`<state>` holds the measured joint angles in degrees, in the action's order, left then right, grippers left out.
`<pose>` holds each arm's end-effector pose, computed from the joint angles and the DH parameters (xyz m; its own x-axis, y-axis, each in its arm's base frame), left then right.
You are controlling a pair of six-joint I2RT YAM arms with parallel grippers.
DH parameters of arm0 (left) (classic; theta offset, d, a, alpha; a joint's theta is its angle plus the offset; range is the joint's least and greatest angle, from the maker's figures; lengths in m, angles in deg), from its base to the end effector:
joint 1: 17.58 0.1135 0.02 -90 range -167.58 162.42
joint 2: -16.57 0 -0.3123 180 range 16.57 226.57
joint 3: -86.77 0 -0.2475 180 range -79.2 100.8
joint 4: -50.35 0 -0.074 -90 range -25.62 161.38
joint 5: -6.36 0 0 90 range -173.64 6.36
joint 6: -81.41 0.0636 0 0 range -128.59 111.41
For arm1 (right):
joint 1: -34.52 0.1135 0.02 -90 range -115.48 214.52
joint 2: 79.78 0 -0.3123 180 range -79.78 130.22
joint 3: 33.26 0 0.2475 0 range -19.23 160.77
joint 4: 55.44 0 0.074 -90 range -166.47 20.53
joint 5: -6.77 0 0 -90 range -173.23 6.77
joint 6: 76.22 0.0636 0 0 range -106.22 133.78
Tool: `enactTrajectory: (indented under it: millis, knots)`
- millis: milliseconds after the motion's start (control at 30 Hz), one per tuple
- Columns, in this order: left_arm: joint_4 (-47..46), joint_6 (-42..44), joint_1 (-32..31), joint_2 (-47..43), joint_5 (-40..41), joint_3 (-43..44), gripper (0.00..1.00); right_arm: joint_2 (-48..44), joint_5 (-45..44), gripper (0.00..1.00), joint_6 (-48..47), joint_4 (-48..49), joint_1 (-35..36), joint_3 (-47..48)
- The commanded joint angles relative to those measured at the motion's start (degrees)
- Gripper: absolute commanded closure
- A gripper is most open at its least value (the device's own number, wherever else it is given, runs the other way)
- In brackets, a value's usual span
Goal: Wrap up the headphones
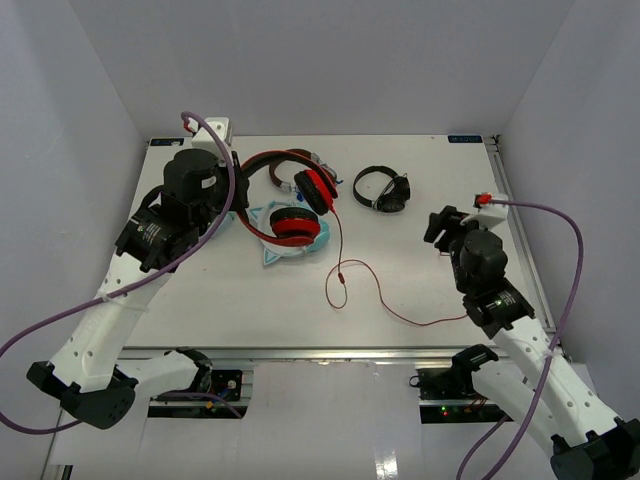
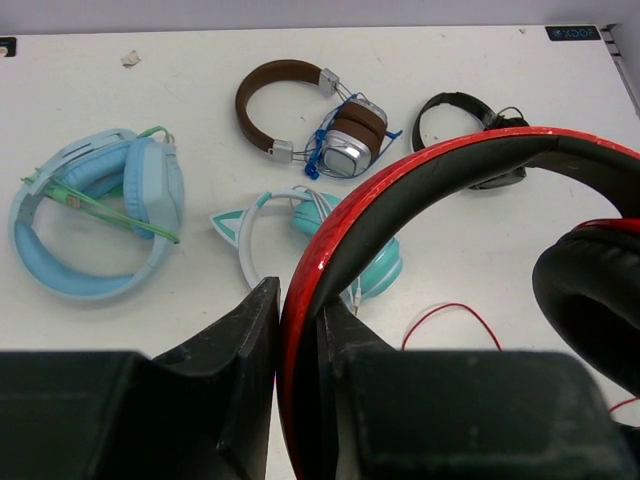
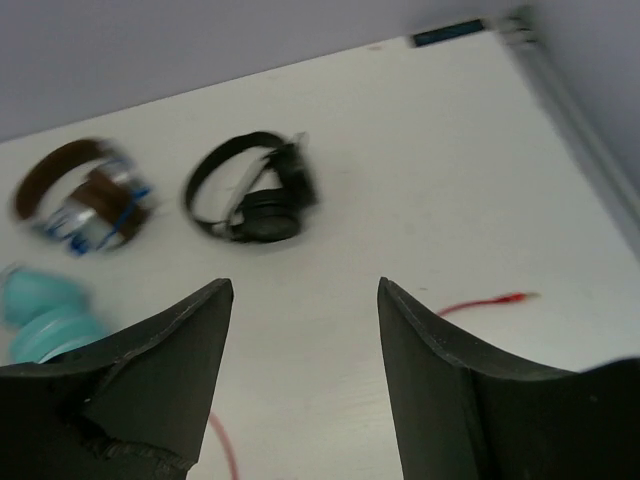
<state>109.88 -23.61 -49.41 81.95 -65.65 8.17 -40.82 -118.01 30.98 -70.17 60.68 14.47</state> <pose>0.1917 -0.0959 0.4893 -0.3950 -0.0449 -0.9176 0.1642 0.9793 -0.1186 0.1482 0.0324 0.3345 -0.0455 0.2482 -0.9676 0.1681 0.9567 0.2375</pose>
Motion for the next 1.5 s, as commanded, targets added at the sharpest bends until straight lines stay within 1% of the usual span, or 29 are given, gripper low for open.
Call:
enactTrajectory:
  millis: [0,67,167,233,300,367,500,600,667,833,933,1000,1133,1300,1467]
  knots:
    - [-8.2,-0.9,0.1,-3.9,-6.3,-3.2,1.0,0.4,43.6,0.33,-7.6,3.9,0.4,4.9]
    - [-8.8,-1.8,0.1,-4.0,-6.4,-3.9,1.0,-0.3,54.9,0.33,-7.3,7.9,1.2,3.3]
    - [-8.8,-3.1,0.1,-3.7,-5.2,-4.0,1.0,-1.5,60.9,0.31,-8.0,12.9,3.2,-0.3]
    - [-8.9,-4.2,0.0,-3.6,-5.7,-3.8,1.0,-1.9,63.1,0.26,-9.1,15.2,5.4,-2.0]
    - [-9.1,-5.9,0.0,-3.8,-7.9,-3.5,1.0,-1.6,64.1,0.24,-11.1,17.0,7.5,-3.7]
    - [-9.2,-7.0,0.1,-4.0,-8.9,-2.6,1.0,-1.7,67.2,0.22,-11.7,22.5,9.1,-6.0]
    - [-8.2,-8.2,0.1,-3.2,-9.2,1.1,1.0,-1.4,70.8,0.2,-12.4,30.9,12.1,-11.5]
    - [-7.1,-8.8,0.1,-2.2,-9.5,3.9,1.0,-0.5,71.1,0.2,-13.4,34.2,14.2,-13.2]
    - [-6.8,-9.3,0.1,-2.0,-10.2,4.9,1.0,0.3,68.7,0.2,-14.6,36.1,15.2,-14.7]
    - [-6.4,-9.9,0.1,-2.7,-10.4,6.3,1.0,3.6,68.7,0.21,-14.6,44.2,15.6,-17.2]
    - [-6.3,-10.4,0.1,-3.0,-11.1,6.7,1.0,6.8,69.1,0.23,-14.4,46.9,16.0,-17.0]
    - [-6.4,-11.1,0.1,-3.5,-12.3,6.7,1.0,9.5,68.3,0.25,-14.2,50.8,16.4,-17.3]
    - [-6.3,-12.0,0.1,-4.2,-14.7,6.6,1.0,12.1,67.3,0.27,-14.1,55.0,16.7,-17.6]
    - [-6.4,-12.8,0.0,-5.4,-16.4,5.8,1.0,13.0,64.4,0.29,-15.4,56.7,16.7,-18.2]
    - [-5.9,-12.9,0.1,-5.9,-15.2,4.9,1.0,9.9,61.6,0.29,-16.9,53.9,16.7,-18.8]
